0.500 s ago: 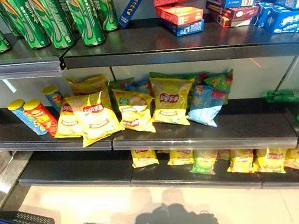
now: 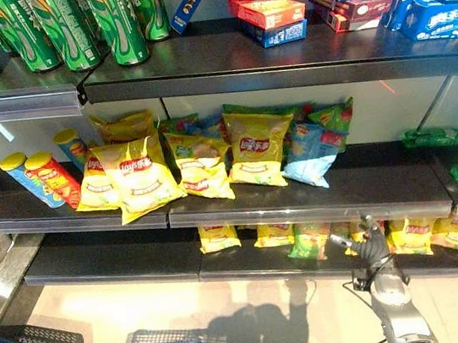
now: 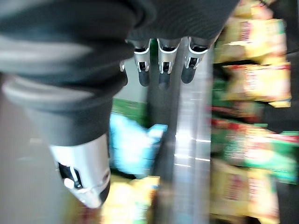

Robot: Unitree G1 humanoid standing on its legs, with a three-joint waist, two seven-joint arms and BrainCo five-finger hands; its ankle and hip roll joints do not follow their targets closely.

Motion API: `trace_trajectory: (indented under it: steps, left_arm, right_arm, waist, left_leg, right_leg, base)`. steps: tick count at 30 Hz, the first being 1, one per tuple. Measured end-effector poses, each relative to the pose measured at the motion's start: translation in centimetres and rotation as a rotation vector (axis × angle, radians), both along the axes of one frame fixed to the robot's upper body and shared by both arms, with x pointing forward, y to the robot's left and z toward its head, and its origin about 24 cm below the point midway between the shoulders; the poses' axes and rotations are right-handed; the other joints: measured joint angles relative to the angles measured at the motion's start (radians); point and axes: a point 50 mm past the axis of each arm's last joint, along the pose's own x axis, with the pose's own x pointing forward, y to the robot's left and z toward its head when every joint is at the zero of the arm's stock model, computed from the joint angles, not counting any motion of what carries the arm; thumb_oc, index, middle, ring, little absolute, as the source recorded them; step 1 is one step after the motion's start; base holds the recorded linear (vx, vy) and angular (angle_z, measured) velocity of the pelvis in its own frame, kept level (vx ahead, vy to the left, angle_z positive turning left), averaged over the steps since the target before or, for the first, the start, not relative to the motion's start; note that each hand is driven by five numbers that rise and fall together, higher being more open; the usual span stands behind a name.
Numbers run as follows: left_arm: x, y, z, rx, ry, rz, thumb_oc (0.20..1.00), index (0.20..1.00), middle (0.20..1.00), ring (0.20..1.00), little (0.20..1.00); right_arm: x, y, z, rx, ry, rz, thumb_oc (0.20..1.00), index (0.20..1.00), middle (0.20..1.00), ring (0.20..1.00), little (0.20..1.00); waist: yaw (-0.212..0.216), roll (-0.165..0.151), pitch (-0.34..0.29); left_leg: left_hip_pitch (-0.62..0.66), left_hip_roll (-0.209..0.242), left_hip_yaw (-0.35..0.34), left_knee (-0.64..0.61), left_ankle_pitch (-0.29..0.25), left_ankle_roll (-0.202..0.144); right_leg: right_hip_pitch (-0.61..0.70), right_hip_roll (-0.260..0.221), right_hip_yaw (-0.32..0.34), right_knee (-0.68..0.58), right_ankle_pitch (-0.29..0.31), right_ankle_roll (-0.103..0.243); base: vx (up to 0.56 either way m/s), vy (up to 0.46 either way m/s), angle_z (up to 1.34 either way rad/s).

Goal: Pick up the snacks into the basket

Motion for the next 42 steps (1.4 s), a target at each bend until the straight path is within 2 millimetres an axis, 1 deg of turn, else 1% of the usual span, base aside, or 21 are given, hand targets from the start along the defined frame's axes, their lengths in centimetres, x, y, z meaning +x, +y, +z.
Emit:
trace_trajectory:
  steps: [2, 3, 5, 11, 12, 13, 14, 15, 16, 17, 18, 20, 21, 24, 27, 29, 31, 33, 35, 38, 42]
  left_arm:
    - [0.7, -0.1, 0.6, 0.000, -0.052, -0.011, 0.200, 0.200, 0.200, 0.200, 0.200]
    - [1.5, -0.3, 1.2, -0.005, -0.102, -0.019, 0.200, 0.200, 0.200, 0.200, 0.200]
    - [2.4, -0.6, 1.8, -0.013, -0.153, -0.026, 0.200, 0.200, 0.200, 0.200, 0.200]
    - [4.1, -1.2, 3.5, -0.051, -0.275, -0.025, 0.200, 0.200, 0.200, 0.200, 0.200]
    - [4.3, -1.4, 3.9, -0.075, -0.301, -0.011, 0.200, 0.200, 0.200, 0.200, 0.200]
    - [4.3, -1.5, 4.0, -0.085, -0.308, -0.005, 0.200, 0.200, 0.200, 0.200, 0.200]
    - [4.4, -2.0, 4.1, -0.110, -0.322, -0.007, 0.200, 0.200, 0.200, 0.200, 0.200]
    - [4.6, -2.2, 4.2, -0.126, -0.331, -0.008, 0.200, 0.200, 0.200, 0.200, 0.200]
    - [5.0, -2.9, 4.5, -0.154, -0.351, -0.026, 0.200, 0.200, 0.200, 0.200, 0.200]
    - [5.4, -3.3, 4.8, -0.166, -0.372, -0.045, 0.200, 0.200, 0.200, 0.200, 0.200]
    - [5.5, -3.4, 5.0, -0.170, -0.383, -0.055, 0.200, 0.200, 0.200, 0.200, 0.200]
    - [6.2, -4.0, 6.1, -0.204, -0.443, -0.075, 0.200, 0.200, 0.200, 0.200, 0.200]
    - [6.4, -4.0, 6.5, -0.214, -0.463, -0.068, 0.200, 0.200, 0.200, 0.200, 0.200]
    - [7.2, -3.6, 8.0, -0.234, -0.533, -0.071, 0.200, 0.200, 0.200, 0.200, 0.200]
    - [7.4, -3.3, 8.4, -0.253, -0.562, -0.037, 0.200, 0.200, 0.200, 0.200, 0.200]
    - [7.4, -3.4, 8.5, -0.274, -0.573, -0.017, 0.200, 0.200, 0.200, 0.200, 0.200]
    - [7.5, -3.4, 8.5, -0.295, -0.582, 0.006, 0.200, 0.200, 0.200, 0.200, 0.200]
    - [7.6, -3.4, 8.7, -0.299, -0.591, 0.011, 0.200, 0.200, 0.200, 0.200, 0.200]
    - [7.8, -3.3, 9.1, -0.304, -0.610, 0.014, 0.200, 0.200, 0.200, 0.200, 0.200]
    - [8.4, -3.3, 10.0, -0.318, -0.659, 0.013, 0.200, 0.200, 0.200, 0.200, 0.200]
    - [9.0, -3.0, 10.9, -0.307, -0.704, 0.009, 0.200, 0.200, 0.200, 0.200, 0.200]
  right_arm:
    - [0.3, 0.2, 0.9, -0.004, -0.046, 0.013, 1.000, 1.000, 1.000, 1.000, 1.000]
    - [0.6, 0.4, 1.3, 0.000, -0.072, 0.018, 1.000, 1.000, 1.000, 1.000, 1.000]
    - [0.8, 0.5, 1.5, 0.001, -0.082, 0.021, 1.000, 1.000, 1.000, 1.000, 1.000]
    - [2.6, 1.3, 3.0, -0.007, -0.144, 0.040, 1.000, 1.000, 1.000, 1.000, 1.000]
    - [3.5, 2.2, 3.4, -0.005, -0.161, 0.071, 1.000, 1.000, 1.000, 1.000, 1.000]
    - [3.9, 2.6, 3.4, -0.005, -0.160, 0.086, 1.000, 1.000, 1.000, 1.000, 1.000]
    - [5.0, 3.5, 3.1, -0.010, -0.138, 0.123, 1.000, 1.000, 1.000, 1.000, 1.000]
    - [5.5, 3.8, 2.8, -0.016, -0.116, 0.138, 1.000, 1.000, 1.000, 1.000, 1.000]
    - [6.7, 4.3, 1.9, -0.038, -0.042, 0.165, 1.000, 1.000, 1.000, 1.000, 1.000]
    - [7.3, 4.7, 1.8, -0.039, -0.024, 0.172, 1.000, 1.000, 1.000, 1.000, 1.000]
    - [8.0, 5.2, 1.5, -0.053, 0.004, 0.187, 1.000, 1.000, 1.000, 1.000, 1.000]
    - [9.1, 5.4, 1.0, -0.059, 0.063, 0.188, 1.000, 1.000, 1.000, 1.000, 1.000]
    - [9.5, 5.8, 1.0, -0.050, 0.071, 0.189, 1.000, 1.000, 1.000, 1.000, 1.000]
    - [10.7, 7.1, 1.6, -0.026, 0.074, 0.214, 1.000, 1.000, 1.000, 1.000, 1.000]
    - [11.0, 7.1, 1.9, -0.028, 0.070, 0.215, 1.000, 1.000, 1.000, 1.000, 1.000]
    - [11.0, 6.8, 1.6, -0.014, 0.089, 0.198, 1.000, 1.000, 1.000, 1.000, 1.000]
    - [11.3, 6.5, 1.7, 0.001, 0.095, 0.181, 1.000, 1.000, 1.000, 1.000, 1.000]
    - [11.9, 6.2, 2.5, 0.023, 0.071, 0.154, 1.000, 1.000, 1.000, 1.000, 1.000]
    - [12.4, 6.0, 3.4, 0.040, 0.042, 0.137, 1.000, 1.000, 1.000, 1.000, 1.000]
    - [12.8, 5.8, 4.0, 0.043, 0.023, 0.123, 1.000, 1.000, 1.000, 1.000, 1.000]
    - [14.2, 5.7, 6.4, 0.063, -0.043, 0.105, 1.000, 1.000, 1.000, 1.000, 1.000]
  waist:
    - [0.000, 0.000, 0.001]
    - [0.000, -0.003, 0.001]
    - [0.000, -0.002, 0.001]
    - [0.003, -0.001, 0.002]
    - [0.004, -0.001, 0.002]
    - [0.004, -0.002, 0.003]
    - [0.009, -0.003, 0.003]
    - [0.016, -0.003, 0.004]
    - [0.025, -0.004, 0.005]
    - [0.053, -0.002, 0.013]
    - [0.053, -0.004, 0.016]
    - [0.086, 0.001, 0.023]
    - [0.109, 0.004, 0.028]
    - [0.129, 0.003, 0.053]
    - [0.172, 0.004, 0.079]
    - [0.167, 0.004, 0.090]
    - [0.194, 0.008, 0.104]
    - [0.197, 0.020, 0.122]
    - [0.224, 0.029, 0.141]
    - [0.242, 0.028, 0.150]
    - [0.249, 0.028, 0.177]
  left_leg:
    - [0.002, 0.000, 0.001, 0.000, 0.000, 0.000]
    - [0.005, 0.001, 0.003, 0.000, 0.000, 0.000]
    - [0.006, 0.000, 0.002, -0.001, -0.001, 0.000]
    - [0.004, 0.002, 0.004, 0.000, -0.005, -0.003]
    - [0.003, 0.002, 0.005, 0.000, -0.003, -0.001]
    - [0.003, 0.002, 0.005, 0.000, -0.003, -0.001]
    - [0.004, 0.002, 0.005, 0.000, -0.003, 0.000]
    - [0.005, 0.002, 0.005, 0.000, -0.002, 0.000]
    - [0.009, 0.002, 0.004, 0.000, -0.003, 0.000]
    - [0.001, 0.002, -0.003, 0.000, -0.002, 0.000]
    - [0.009, 0.003, 0.002, 0.004, -0.002, -0.001]
    - [0.006, 0.003, -0.001, 0.005, 0.000, 0.000]
    - [0.004, 0.003, -0.003, 0.005, 0.001, 0.000]
    - [-0.007, 0.002, -0.024, 0.006, 0.002, -0.002]
    - [-0.036, -0.004, -0.057, 0.004, 0.015, -0.004]
    - [-0.047, -0.010, -0.091, 0.005, 0.021, -0.004]
    - [-0.074, -0.017, -0.122, 0.005, 0.030, -0.002]
    - [-0.096, -0.030, -0.163, 0.005, 0.045, -0.002]
    - [-0.111, -0.037, -0.184, 0.005, 0.049, -0.003]
    - [-0.137, -0.043, -0.203, 0.006, 0.061, -0.004]
    - [-0.161, -0.054, -0.234, 0.007, 0.077, 0.000]
  right_leg:
    - [0.001, 0.000, 0.002, 0.000, 0.000, 0.000]
    - [0.003, 0.001, 0.005, 0.000, 0.000, 0.000]
    - [0.004, 0.001, 0.005, 0.000, 0.000, 0.000]
    - [0.002, 0.001, 0.008, 0.000, 0.002, 0.003]
    - [0.002, 0.002, 0.008, 0.000, 0.002, 0.003]
    - [0.002, 0.002, 0.008, 0.000, 0.003, 0.003]
    - [0.003, 0.002, 0.009, 0.000, 0.003, 0.004]
    - [0.004, 0.002, 0.008, 0.000, 0.003, 0.003]
    - [0.006, 0.002, 0.008, 0.000, 0.003, 0.004]
    - [0.010, 0.002, -0.001, 0.000, 0.003, 0.003]
    - [0.008, 0.003, 0.005, 0.000, 0.003, 0.004]
    - [0.007, 0.003, 0.003, 0.000, 0.005, 0.002]
    - [0.008, 0.003, 0.001, 0.000, 0.007, -0.002]
    - [0.004, 0.003, -0.019, 0.000, 0.007, -0.002]
    - [-0.003, 0.001, -0.037, 0.000, 0.006, -0.001]
    - [-0.005, -0.004, -0.077, 0.001, 0.003, 0.002]
    - [-0.013, -0.010, -0.097, 0.000, 0.001, 0.005]
    - [-0.021, -0.018, -0.132, 0.001, 0.001, 0.005]
    - [-0.025, -0.022, -0.147, 0.001, 0.001, 0.007]
    - [-0.030, -0.028, -0.186, 0.001, -0.005, 0.015]
    - [-0.045, -0.034, -0.214, 0.001, -0.007, 0.019]
  base:
    - [0.00, 0.005, -0.02]
    - [0.00, 0.000, 0.00]
    - [0.00, 0.000, 0.00]
    - [-0.01, -0.002, -0.01]
    - [-0.03, -0.012, -0.03]
    - [-0.04, -0.025, -0.04]
    - [0.00, 0.000, 0.00]
    - [0.00, 0.000, 0.00]
    - [-0.02, -0.027, 0.14]
    - [-0.02, -0.027, 0.07]
    - [-0.02, -0.023, 0.04]
    - [-0.05, -0.035, 0.01]
    - [-0.09, -0.056, 0.07]
    - [-0.09, -0.030, 0.18]
    - [-0.09, -0.006, 0.34]
    - [-0.07, -0.002, 0.61]
    - [-0.07, 0.001, 0.54]
    - [-0.05, 0.001, 0.50]
    - [-0.02, 0.003, 0.31]
    - [-0.05, 0.009, 0.53]
    - [-0.01, 0.015, 0.33]
